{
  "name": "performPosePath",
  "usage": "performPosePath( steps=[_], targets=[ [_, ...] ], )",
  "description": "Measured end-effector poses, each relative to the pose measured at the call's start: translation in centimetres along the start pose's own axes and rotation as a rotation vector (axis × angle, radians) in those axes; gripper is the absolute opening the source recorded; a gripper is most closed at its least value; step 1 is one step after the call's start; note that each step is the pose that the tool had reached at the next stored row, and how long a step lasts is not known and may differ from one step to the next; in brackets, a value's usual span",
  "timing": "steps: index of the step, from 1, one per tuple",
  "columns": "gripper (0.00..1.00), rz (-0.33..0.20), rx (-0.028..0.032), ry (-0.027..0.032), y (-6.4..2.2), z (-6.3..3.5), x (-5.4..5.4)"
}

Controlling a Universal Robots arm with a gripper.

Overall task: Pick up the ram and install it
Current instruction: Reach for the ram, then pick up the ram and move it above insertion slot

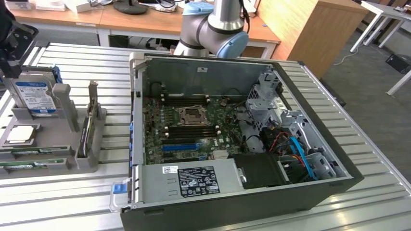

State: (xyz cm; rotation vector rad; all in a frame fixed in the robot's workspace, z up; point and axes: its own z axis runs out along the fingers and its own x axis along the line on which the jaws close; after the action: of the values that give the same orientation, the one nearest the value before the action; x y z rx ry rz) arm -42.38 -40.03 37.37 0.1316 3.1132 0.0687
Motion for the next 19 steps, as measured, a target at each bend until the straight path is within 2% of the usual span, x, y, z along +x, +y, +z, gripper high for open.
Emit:
performPosePath(
  steps=[11, 15, 19],
  targets=[
    [0.11, 0.0, 0.0002, 0.0, -1.84, -0.08, -0.2],
    [0.11, 0.0, 0.0001, -0.0001, -2.26, -0.09, -0.2],
    [0.11, 0.0, 0.0001, -0.0001, -2.27, -0.1, -0.2]
  ],
)
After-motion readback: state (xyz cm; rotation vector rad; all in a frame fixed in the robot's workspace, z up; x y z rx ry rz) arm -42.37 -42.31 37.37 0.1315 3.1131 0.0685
